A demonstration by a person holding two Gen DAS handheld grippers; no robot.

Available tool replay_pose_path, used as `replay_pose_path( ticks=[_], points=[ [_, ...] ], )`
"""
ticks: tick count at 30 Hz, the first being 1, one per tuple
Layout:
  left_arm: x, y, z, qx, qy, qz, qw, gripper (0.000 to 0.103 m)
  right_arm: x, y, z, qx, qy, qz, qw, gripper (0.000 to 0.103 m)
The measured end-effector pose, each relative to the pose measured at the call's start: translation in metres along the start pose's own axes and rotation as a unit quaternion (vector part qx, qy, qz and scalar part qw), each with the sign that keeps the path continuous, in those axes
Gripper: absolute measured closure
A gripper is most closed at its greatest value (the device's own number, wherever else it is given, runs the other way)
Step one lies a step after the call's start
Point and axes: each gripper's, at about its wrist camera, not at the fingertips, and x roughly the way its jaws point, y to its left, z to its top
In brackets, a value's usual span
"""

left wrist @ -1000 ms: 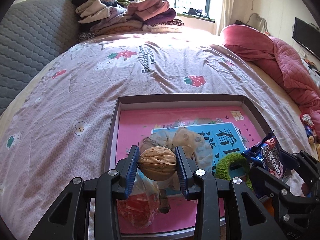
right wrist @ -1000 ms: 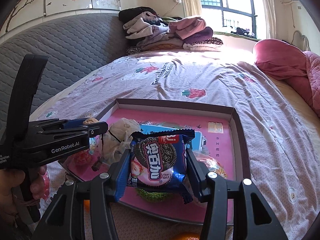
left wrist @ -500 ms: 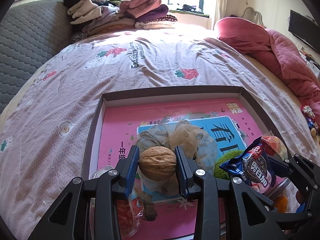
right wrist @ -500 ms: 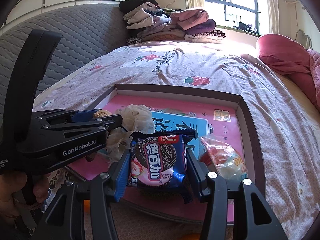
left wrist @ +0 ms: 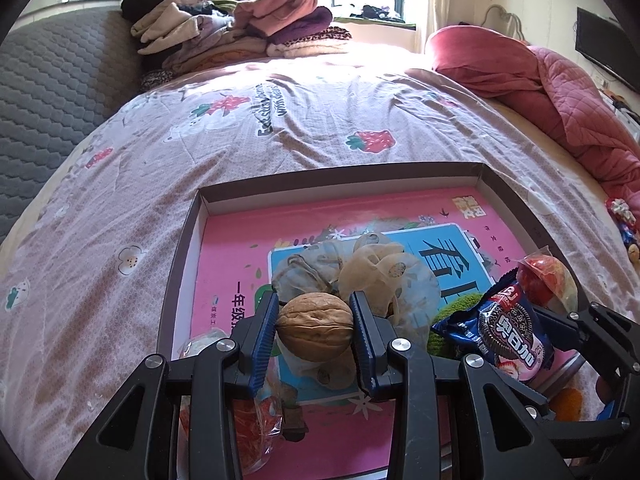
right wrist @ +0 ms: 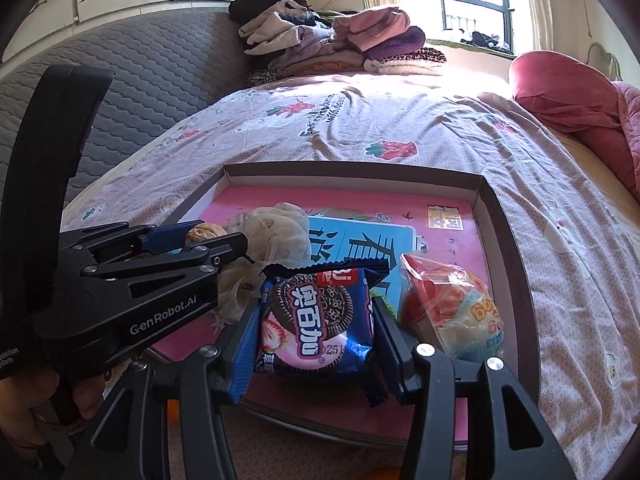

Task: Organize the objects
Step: 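Open left tool to drop the walnut in the tray while right tool lowers the cookie packet there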

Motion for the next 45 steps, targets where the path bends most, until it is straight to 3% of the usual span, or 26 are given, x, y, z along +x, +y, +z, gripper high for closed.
replay_pose_path(
  ticks=[3,8,45],
  points=[
    [0.000,0.001,0.000,-0.001,0.001,0.004,1.0000,0.065,0.000,0.001,0.000,0.001,0.001,-0.003,1.000,0.051],
    [0.000,0.003,-0.001,-0.004,0.002,0.009,0.9999,0.053,0.000,0.002,0.000,-0.001,0.003,-0.009,1.000,0.050],
    [-0.045,0.009,-0.001,-0.027,-0.017,-0.015,0.9994,0.028,-0.035,0.006,0.009,-0.010,-0.038,-0.032,0.999,0.047]
  ],
)
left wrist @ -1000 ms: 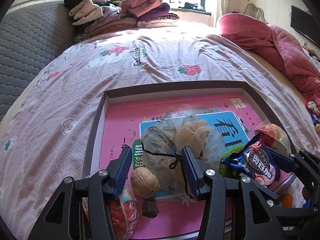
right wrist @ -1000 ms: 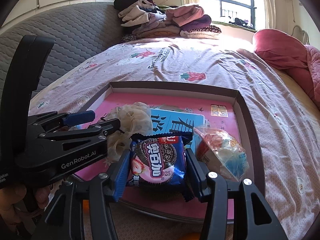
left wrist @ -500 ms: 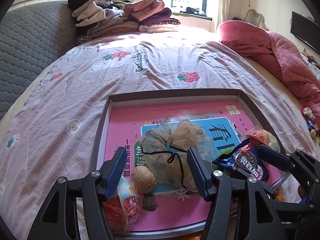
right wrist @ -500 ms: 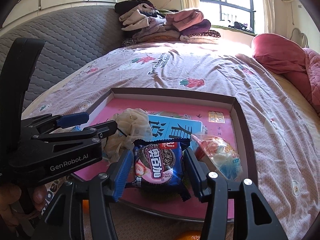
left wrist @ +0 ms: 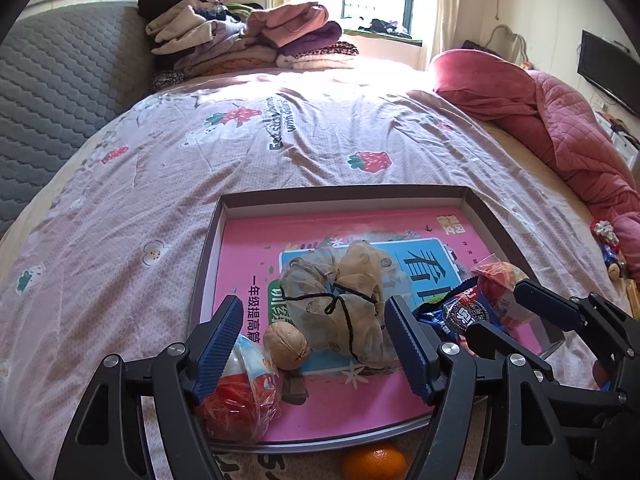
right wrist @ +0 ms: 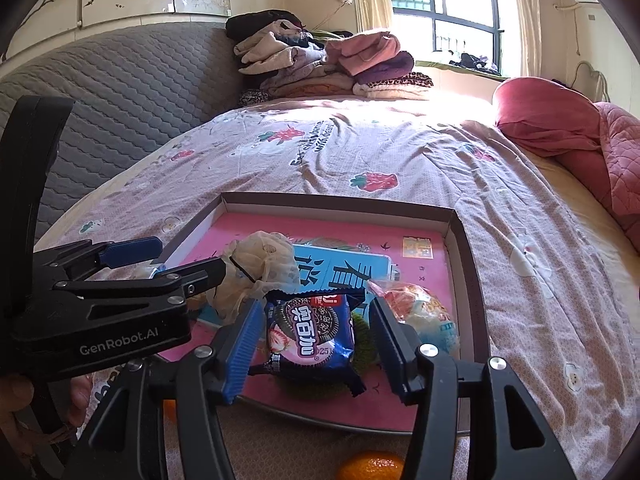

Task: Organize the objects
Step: 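Open left tool to drop the walnut in the tray while right tool lowers the cookie packet there, then withdraw both open tools up and back from the pink tray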

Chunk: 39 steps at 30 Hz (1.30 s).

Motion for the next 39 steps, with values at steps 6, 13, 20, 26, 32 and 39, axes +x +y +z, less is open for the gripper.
replay_pose_path(
  ticks=[6,13,20,26,32,39],
  points=[
    [-0.012,-0.002,0.003,0.002,-0.013,-0.002,0.9999,0.027,-0.004,0.000,0.001,0.002,0.000,0.002,1.000,0.046],
    [-0.021,-0.003,0.005,0.004,-0.017,0.000,0.9999,0.026,-0.010,-0.002,0.001,0.006,-0.004,0.001,1.000,0.046],
    [-0.026,-0.003,0.004,0.002,-0.018,0.009,0.9998,0.025,-0.011,-0.002,0.002,0.005,-0.001,0.003,1.000,0.043],
    [-0.027,-0.003,0.004,0.004,-0.016,0.019,0.9997,0.025,-0.010,-0.004,0.002,0.009,0.002,0.006,1.000,0.041],
    [-0.031,-0.006,0.002,0.002,-0.016,0.012,0.9998,0.025,-0.013,-0.006,0.005,0.010,0.000,0.006,1.000,0.040],
    [-0.039,-0.006,0.002,-0.003,-0.019,0.013,0.9997,0.025,-0.020,-0.006,0.007,0.008,-0.006,0.003,1.000,0.039]
  ],
)
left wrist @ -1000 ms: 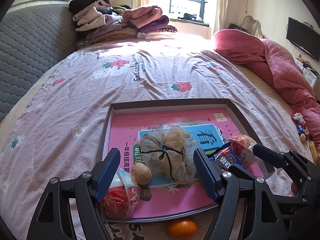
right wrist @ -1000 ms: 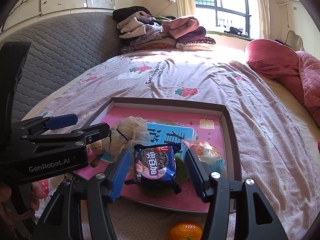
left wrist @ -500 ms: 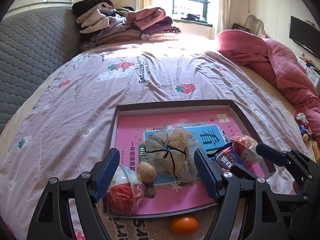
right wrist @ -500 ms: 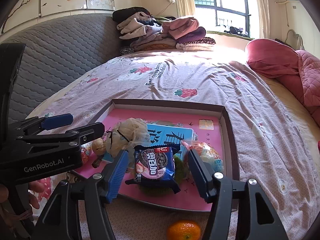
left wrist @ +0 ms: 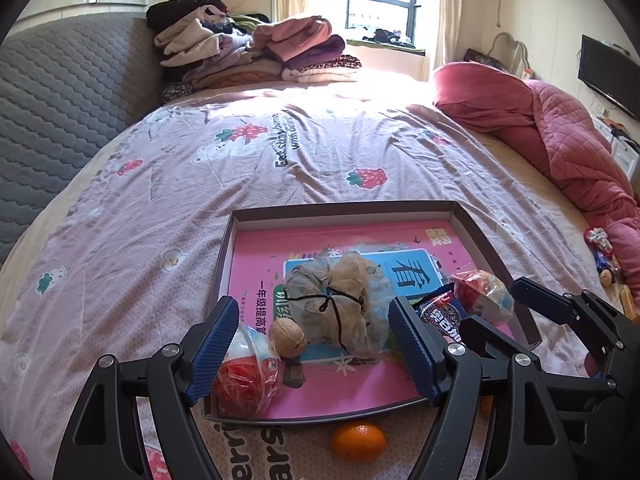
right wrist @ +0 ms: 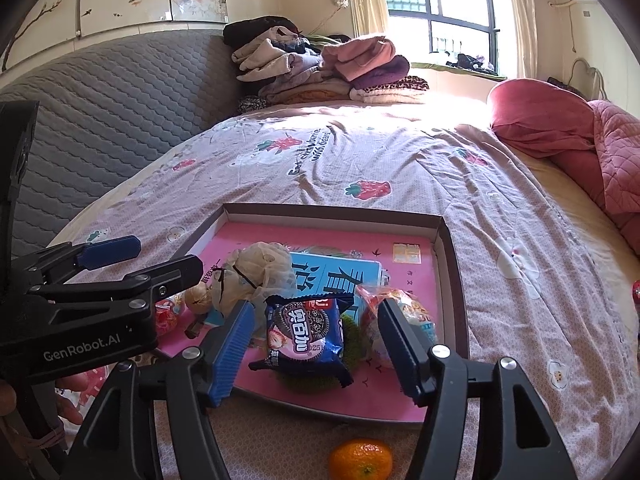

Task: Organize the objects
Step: 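Withdraw both open tools up and back from the pink tray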

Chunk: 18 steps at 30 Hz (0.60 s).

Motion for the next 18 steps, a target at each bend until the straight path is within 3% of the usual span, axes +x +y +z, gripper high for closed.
replay_pose_path(
  ticks=[18],
  points=[
    [-0.032,-0.001,-0.002,-0.004,-0.021,0.001,0.9998,0.025,-0.033,-0.002,0.004,0.000,-0.026,-0.002,1.000,0.039]
  ],
)
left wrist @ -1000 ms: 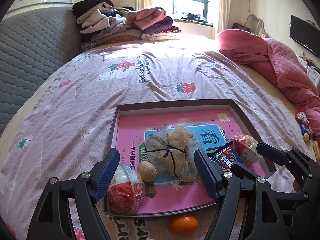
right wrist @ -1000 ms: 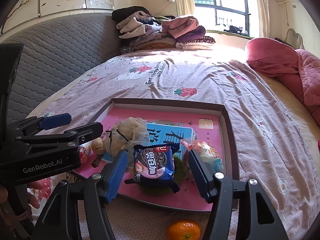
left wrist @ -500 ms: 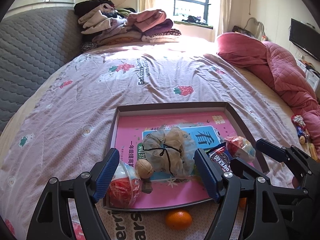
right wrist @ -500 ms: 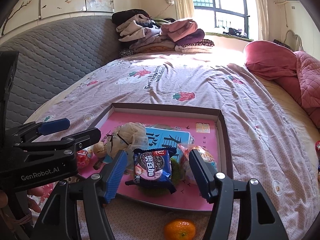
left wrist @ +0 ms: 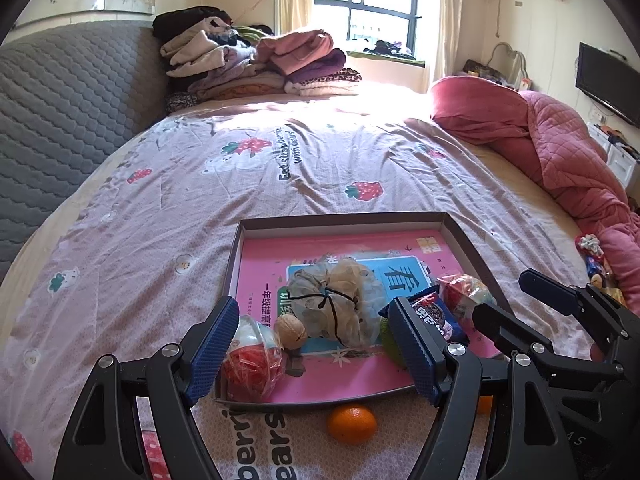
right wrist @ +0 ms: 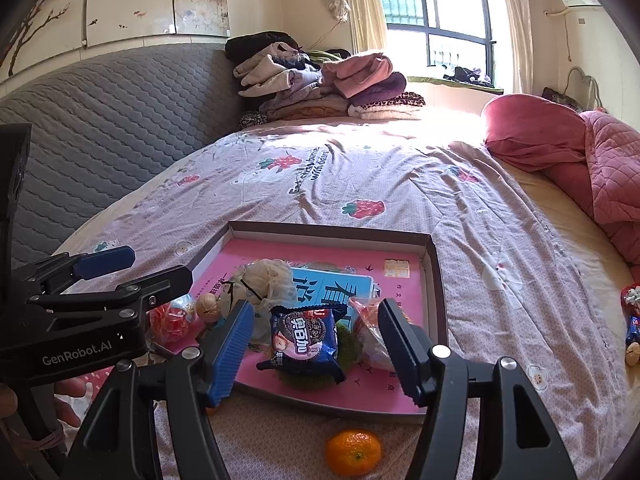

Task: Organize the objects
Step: 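Withdraw both open tools up and back from the pink tray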

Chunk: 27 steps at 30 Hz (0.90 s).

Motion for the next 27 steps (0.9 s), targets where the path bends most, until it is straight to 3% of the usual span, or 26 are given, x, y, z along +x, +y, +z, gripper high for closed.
replay_pose_path(
  ticks=[27],
  points=[
    [-0.057,-0.004,-0.041,-0.008,-0.020,-0.007,0.9997,0.025,-0.067,0.004,-0.015,-0.007,-0.040,-0.016,0.999,0.039]
  ],
)
